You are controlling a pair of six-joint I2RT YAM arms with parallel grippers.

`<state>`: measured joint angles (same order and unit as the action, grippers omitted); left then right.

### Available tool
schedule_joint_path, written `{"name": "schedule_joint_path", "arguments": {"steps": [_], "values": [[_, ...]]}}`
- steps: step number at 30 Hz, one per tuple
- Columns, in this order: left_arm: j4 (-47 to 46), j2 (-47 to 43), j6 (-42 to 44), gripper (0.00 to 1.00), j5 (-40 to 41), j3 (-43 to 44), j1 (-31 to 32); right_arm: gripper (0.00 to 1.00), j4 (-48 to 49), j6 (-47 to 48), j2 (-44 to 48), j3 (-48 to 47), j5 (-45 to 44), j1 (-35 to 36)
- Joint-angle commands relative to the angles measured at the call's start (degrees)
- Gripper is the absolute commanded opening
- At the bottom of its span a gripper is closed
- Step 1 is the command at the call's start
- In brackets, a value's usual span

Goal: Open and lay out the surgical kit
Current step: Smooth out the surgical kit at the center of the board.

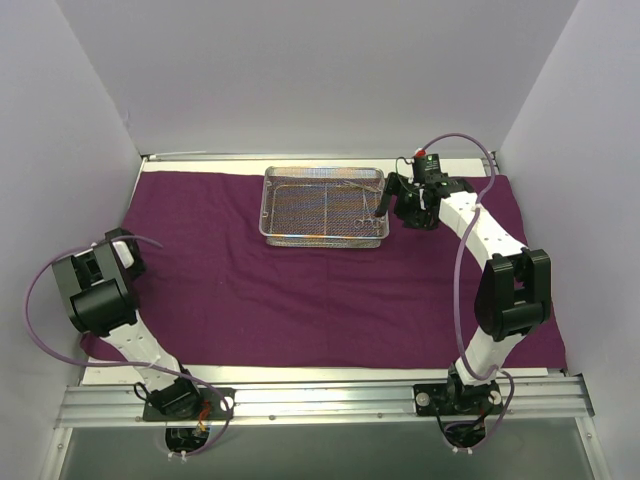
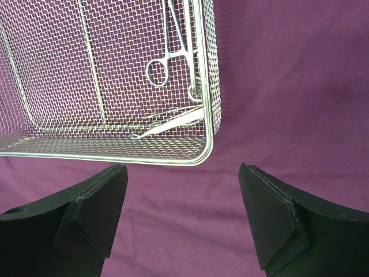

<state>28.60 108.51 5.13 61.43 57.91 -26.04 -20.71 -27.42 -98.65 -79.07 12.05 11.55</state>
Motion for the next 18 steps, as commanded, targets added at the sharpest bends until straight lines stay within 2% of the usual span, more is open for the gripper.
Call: {"name": "schedule_joint_path", "arguments": {"steps": [1,7,13,18], "values": [[1.6,-4.2,-1.9,0.02,5.2,2.3,-0.3,0.8,0.3,0.1,1.4,-0.6,0.4,-0.3],[5.0,-5.8,-4.4,0.02,5.3,4.6,0.2,0.8,0.8,-0.2,0.6,-0.6,1.0,-0.3],[0.9,-4.3,0.9,0.02,3.0,5.0,6.4,0.8,0.9,0.0,0.8,0.0,0.7,-0.2],[0.4,-1.8,0.9,0.02,0.3,3.0,10.2,0.8,0.8,0.0,0.8,0.2,0.6,-0.2]]}}
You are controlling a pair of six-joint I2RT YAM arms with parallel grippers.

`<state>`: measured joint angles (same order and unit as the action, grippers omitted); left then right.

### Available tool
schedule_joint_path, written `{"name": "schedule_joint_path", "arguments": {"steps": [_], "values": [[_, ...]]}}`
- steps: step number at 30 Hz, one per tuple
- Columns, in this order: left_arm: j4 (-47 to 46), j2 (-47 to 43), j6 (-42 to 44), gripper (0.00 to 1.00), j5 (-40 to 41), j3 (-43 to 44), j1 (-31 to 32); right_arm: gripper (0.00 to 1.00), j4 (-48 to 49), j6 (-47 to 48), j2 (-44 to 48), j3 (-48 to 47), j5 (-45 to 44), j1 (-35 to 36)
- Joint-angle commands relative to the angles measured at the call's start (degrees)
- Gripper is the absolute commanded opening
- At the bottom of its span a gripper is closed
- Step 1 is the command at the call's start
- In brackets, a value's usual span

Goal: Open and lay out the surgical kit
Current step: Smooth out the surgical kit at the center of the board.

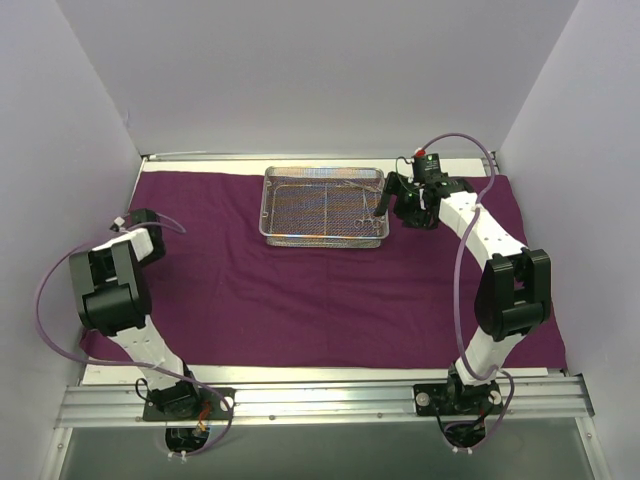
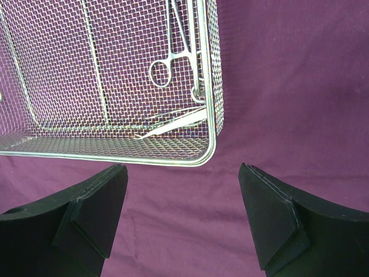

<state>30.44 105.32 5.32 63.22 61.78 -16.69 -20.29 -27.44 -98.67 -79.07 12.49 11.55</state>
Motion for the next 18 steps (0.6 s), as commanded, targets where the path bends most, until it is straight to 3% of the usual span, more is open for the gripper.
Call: {"name": "schedule_joint_path", "arguments": {"steps": [1,6,13,18], "values": [[-1.3,2.3,0.4,0.02,-2.0,-1.0,0.9,0.8,0.3,0.1,0.9,0.3,0.1,-0.2],[-0.2,4.0,-3.3,0.02,-3.3,-2.5,-0.2,0.8,-0.2,0.5,1.6,0.8,-0.5,-0.4],[-4.1,6.1,-0.7,0.02,-3.5,-5.9,-1.2,0.8,-0.4,0.8,1.7,1.5,-1.0,-0.4],[-1.9,5.9,-2.9,0.02,-5.3,-5.2,-8.6,0.8,-1.0,1.1,1.5,1.5,-1.5,-0.4]]}}
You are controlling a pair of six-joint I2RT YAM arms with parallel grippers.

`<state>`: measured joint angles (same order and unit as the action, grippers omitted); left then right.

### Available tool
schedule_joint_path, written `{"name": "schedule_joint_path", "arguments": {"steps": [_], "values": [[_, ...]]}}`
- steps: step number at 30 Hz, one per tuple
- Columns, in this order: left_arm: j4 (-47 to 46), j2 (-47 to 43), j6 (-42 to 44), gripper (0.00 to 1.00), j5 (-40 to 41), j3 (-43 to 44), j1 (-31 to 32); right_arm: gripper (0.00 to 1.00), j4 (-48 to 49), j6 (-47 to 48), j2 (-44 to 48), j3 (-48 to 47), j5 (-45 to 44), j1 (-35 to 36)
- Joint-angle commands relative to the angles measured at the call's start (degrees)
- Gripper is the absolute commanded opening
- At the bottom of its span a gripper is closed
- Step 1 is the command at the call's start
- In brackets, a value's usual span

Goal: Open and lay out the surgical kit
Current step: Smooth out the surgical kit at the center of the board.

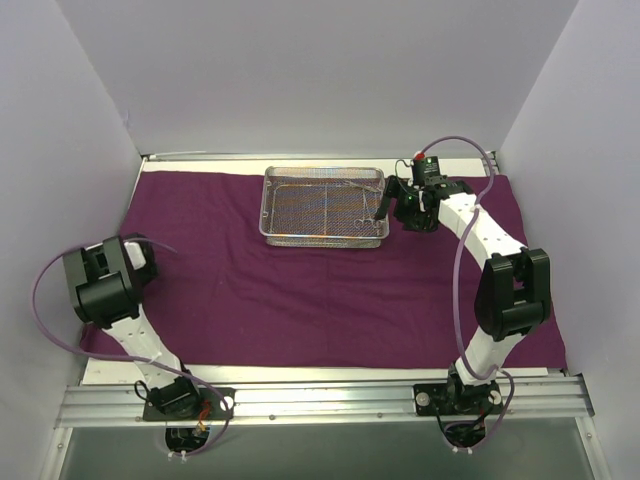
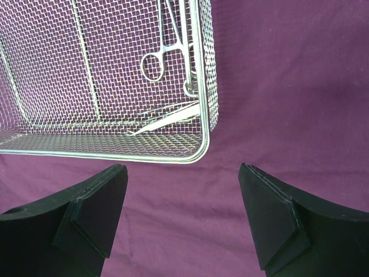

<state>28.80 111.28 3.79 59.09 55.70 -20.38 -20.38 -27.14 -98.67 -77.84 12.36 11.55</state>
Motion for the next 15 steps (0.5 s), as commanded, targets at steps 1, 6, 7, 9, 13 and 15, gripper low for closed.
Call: {"name": "schedule_joint_path", "arguments": {"steps": [1,6,7,9,13,15], "values": [[0.4,0.1,-1.7,0.02,-1.4,1.2,-6.1,0.8,-0.9,0.9,1.4,0.2,-1.5,-0.4],[2.4,0.9,-2.1,0.02,-2.0,2.2,-7.7,0.8,-0.9,0.9,1.3,0.2,-1.6,-0.7],[2.5,0.8,-1.9,0.02,-2.1,2.5,-7.3,0.8,-0.9,0.9,1.2,0.2,-1.6,-0.9],[2.4,-0.3,-0.5,0.02,-2.2,2.9,-5.9,0.8,-0.8,0.9,1.0,0.1,-1.8,-1.1],[8.5,-0.2,-4.3,0.02,-1.3,7.0,1.4,0.8,-1.0,0.8,-0.1,-0.6,-2.3,-2.1],[13.5,-0.5,-9.0,0.02,0.3,8.5,4.4,0.8,-1.2,0.7,-1.1,-1.5,-2.7,-2.7]]}}
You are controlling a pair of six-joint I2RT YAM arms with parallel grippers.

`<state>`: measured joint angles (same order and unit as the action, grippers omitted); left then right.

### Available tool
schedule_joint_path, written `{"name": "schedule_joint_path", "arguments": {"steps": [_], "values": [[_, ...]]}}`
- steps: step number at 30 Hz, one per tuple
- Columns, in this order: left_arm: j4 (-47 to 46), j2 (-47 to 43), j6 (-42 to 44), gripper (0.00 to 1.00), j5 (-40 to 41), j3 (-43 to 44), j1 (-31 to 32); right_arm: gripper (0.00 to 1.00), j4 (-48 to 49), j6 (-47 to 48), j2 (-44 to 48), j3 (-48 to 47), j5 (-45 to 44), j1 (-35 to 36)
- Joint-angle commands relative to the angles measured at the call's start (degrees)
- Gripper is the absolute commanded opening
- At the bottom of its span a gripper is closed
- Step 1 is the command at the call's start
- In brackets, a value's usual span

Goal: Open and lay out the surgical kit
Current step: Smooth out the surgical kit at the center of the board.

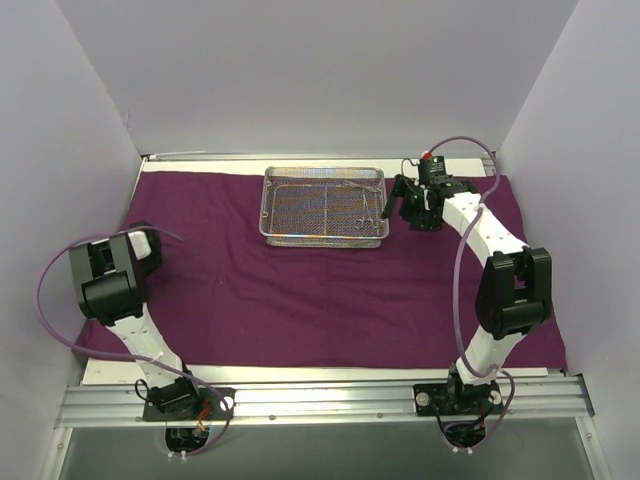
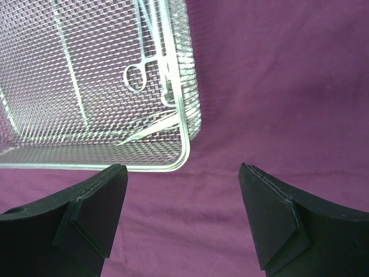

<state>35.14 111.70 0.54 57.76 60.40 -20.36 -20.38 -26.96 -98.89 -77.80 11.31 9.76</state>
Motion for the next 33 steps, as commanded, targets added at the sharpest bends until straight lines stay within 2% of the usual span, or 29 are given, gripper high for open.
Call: {"name": "schedule_joint_path", "arguments": {"steps": [1,2,3,6,8,10,12,17,22,23,28,33], "values": [[8.6,-1.1,-7.2,0.02,1.4,4.8,5.7,0.8,-1.3,0.6,-1.2,-1.8,-1.7,-1.2],[9.9,-1.7,-9.5,0.05,1.0,6.7,8.2,0.8,-1.8,0.5,-1.7,-2.2,-2.3,-1.8],[12.8,-2.9,-10.9,0.16,0.6,7.9,9.4,0.8,-1.9,0.5,-2.0,-2.5,-2.5,-2.1],[15.7,-5.3,-12.5,0.33,-1.1,13.1,12.3,0.8,-2.7,0.7,-3.1,-3.1,-3.7,-4.1],[17.2,-6.0,-12.0,0.36,-3.6,17.3,13.3,0.81,-4.3,0.9,-4.1,-3.9,-4.7,-5.4],[18.4,-6.8,-11.0,0.41,-10.4,23.5,15.2,0.84,-5.5,1.7,-4.8,-5.5,-7.0,-7.3],[20.1,-7.4,-11.1,0.43,-13.8,29.6,17.4,0.87,-6.4,2.5,-6.0,-7.0,-10.0,-8.6],[18.9,-5.6,-10.8,0.5,-26.4,38.1,19.7,0.9,-9.8,3.6,-11.3,-13.5,-17.7,-9.1],[16.0,-1.8,-8.1,0.5,-38.3,41.5,23.2,0.89,-11.9,4.5,-16.2,-18.5,-21.1,-9.3],[15.1,-1.2,-8.2,0.48,-42.8,41.6,23.2,0.89,-12.0,4.7,-17.5,-20.0,-21.2,-9.4],[15.9,5.6,-8.7,0.43,-44.9,46.6,24.1,0.88,-13.0,5.4,-23.3,-25.2,-21.1,-9.4],[16.3,12.0,-13.4,0.38,-47.9,50.7,23.9,0.88,-12.8,6.1,-28.8,-29.8,-21.3,-9.4]]}}
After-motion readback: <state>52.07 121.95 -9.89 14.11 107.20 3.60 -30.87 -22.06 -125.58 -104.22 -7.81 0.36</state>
